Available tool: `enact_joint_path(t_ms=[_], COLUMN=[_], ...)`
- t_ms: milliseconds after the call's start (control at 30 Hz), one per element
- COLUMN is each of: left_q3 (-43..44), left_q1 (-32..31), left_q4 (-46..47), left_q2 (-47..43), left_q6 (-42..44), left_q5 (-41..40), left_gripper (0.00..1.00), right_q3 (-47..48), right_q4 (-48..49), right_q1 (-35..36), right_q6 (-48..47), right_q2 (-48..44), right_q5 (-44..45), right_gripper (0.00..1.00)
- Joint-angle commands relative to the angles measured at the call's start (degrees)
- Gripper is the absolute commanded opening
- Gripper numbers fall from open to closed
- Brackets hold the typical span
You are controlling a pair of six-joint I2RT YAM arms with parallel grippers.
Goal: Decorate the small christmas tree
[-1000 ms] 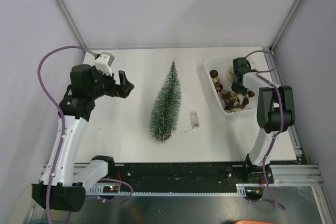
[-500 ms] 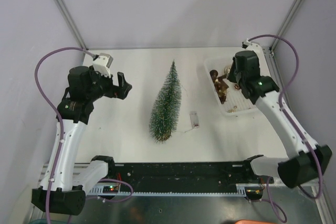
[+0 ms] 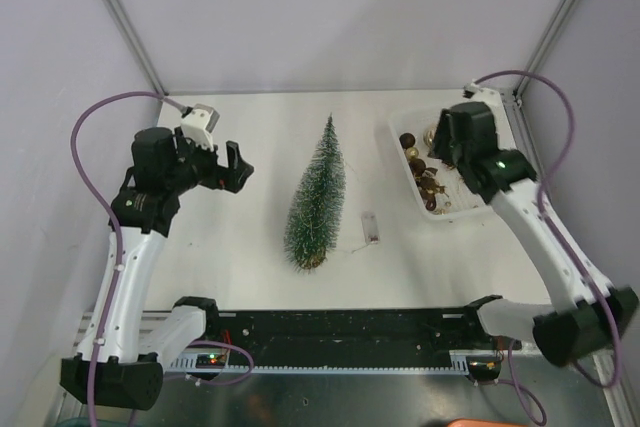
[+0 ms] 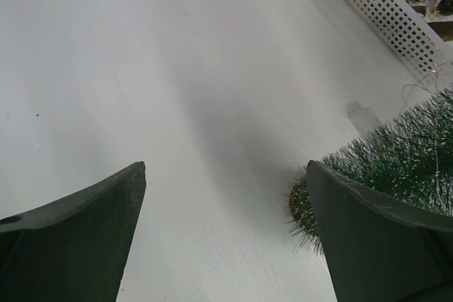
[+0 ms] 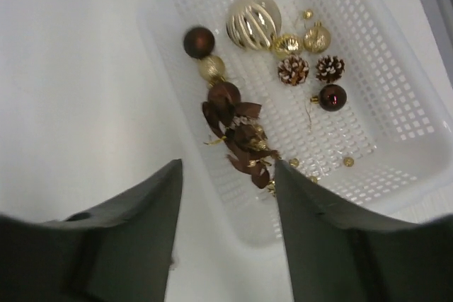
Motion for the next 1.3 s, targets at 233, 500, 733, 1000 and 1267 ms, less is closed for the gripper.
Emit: enact_joint_path(t_ms=[233,500,733,1000,1267], left_q3=[2.49,2.82,1.39,0.71,-0.2], left_q1=[0.55,0.51,0.55,0.55,0.5], left_q4=[0.81,0.73,0.72,0.79,0.82], left_q2=[5.94,6.83,5.16,4.92,3.73], left_q6=[1.92,1.4,1.8,0.49,0.16], left_q5=[2.36,2.55,1.93,2.77,4.27], left_gripper=[1.0,1.0,1.0,1.0,1.0], right_q3=[-7.09,-11.3,-11.49,-12.3,-9.42], right_q4=[6.69,12.44,16.05,17.47,12.3], right_q1=[-0.14,-2.26,-3.67,-3.26,-1.98], right_q6=[2.32,2.73,2.14,1.4,-0.91], right_q2=[19.83,23.05,25.65,18.79,-0.63], right_q5=[-1.04,-2.15,-4.15,-2.27,-2.56], right_gripper=[0.73,0.64,0.44,0.06,0.0])
